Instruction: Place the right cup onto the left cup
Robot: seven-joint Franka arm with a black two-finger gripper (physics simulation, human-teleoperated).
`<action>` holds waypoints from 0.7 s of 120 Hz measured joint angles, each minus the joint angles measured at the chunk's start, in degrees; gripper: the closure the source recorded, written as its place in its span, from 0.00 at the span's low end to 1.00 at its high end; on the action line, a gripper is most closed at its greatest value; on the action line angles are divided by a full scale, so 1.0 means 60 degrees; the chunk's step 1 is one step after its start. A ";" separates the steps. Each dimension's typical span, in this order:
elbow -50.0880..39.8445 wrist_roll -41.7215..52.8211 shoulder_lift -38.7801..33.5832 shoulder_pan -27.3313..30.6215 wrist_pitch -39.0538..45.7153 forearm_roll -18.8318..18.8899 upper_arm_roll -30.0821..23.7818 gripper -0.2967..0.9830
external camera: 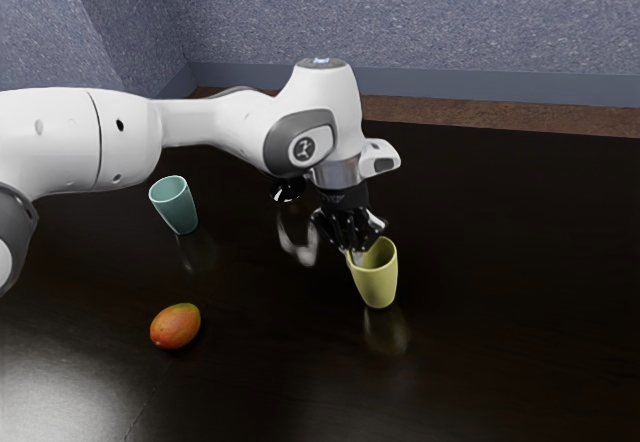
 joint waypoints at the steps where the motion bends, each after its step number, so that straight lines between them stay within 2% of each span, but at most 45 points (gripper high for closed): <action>1: -0.0007 -0.0006 -0.0041 -0.0016 -0.0004 0.0001 0.0000 0.83; 22: 0.0041 -0.0093 -0.0878 -0.0099 -0.0316 0.0027 0.0014 0.84; 43: 0.0813 -0.0121 -0.1135 -0.0089 -0.1076 0.0035 0.0147 0.84; 84: 0.1193 0.0062 -0.1467 -0.0086 -0.1962 0.0037 0.1151 0.85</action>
